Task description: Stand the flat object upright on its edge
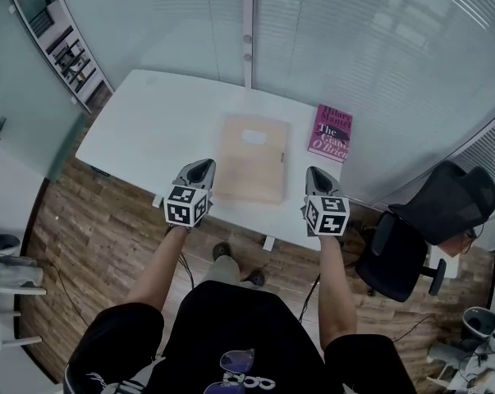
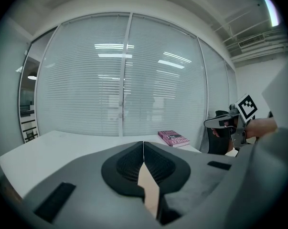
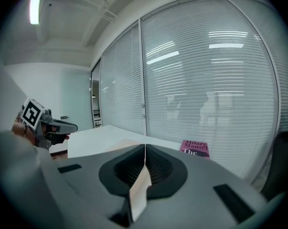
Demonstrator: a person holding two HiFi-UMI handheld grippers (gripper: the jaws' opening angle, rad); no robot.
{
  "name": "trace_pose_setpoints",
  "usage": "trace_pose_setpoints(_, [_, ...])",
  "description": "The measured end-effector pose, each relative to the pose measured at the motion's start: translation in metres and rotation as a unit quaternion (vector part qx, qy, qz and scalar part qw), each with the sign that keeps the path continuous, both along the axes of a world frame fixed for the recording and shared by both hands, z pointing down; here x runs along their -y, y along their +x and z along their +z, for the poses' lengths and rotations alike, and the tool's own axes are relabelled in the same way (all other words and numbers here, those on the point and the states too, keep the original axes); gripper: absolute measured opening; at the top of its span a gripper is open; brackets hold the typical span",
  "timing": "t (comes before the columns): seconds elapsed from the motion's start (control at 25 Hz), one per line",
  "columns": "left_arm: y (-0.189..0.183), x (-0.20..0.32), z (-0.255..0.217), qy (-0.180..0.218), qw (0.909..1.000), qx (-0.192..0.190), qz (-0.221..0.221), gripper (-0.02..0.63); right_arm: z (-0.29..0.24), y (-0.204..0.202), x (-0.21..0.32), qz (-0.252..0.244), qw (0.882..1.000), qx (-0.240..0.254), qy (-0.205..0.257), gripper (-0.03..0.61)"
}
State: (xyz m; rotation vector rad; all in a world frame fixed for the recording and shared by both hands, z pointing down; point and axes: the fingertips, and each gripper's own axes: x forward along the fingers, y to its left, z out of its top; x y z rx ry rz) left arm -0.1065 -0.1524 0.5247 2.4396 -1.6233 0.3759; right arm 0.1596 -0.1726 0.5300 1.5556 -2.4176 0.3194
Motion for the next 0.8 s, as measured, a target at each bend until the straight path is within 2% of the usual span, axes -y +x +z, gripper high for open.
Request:
trace_pose_setpoints(0.44, [0.000,0.029,0.017,-0.015,0.9998,-0.011,0.005,0.023,0.004,0.000,0.029,-0.005,1.000,0.008,0.003,0.025])
trace_pose_setpoints(0.64, [-0.001,0.047,0.029,-0.035,0.9991,-0.018,0.016,0.028,0.020,-0.010,0.046,-0.019,0.999,0.009,-0.024,0.028])
trace_pose_setpoints(0.68, [-0.001,0.051,0.032,-0.041,0.9988,-0.020,0.020,0.047,0.024,-0.013,0.050,-0.025,0.999,0.010,-0.032,0.034])
trace_pose_setpoints(0.72, [-0.002,0.055,0.036,-0.049,0.9983,-0.022,0.024,0.086,0.029,-0.017,0.054,-0.032,0.999,0.013,-0.042,0.063])
trace_pose_setpoints(0.76, [-0.003,0.058,0.040,-0.057,0.9977,-0.024,0.027,0.117,0.035,-0.021,0.057,-0.040,0.998,0.015,-0.053,0.125])
trace_pose_setpoints(0.8, [-0.004,0.062,0.044,-0.065,0.9971,-0.025,0.029,0.136,0.041,-0.025,0.059,-0.048,0.997,0.018,-0.065,0.158])
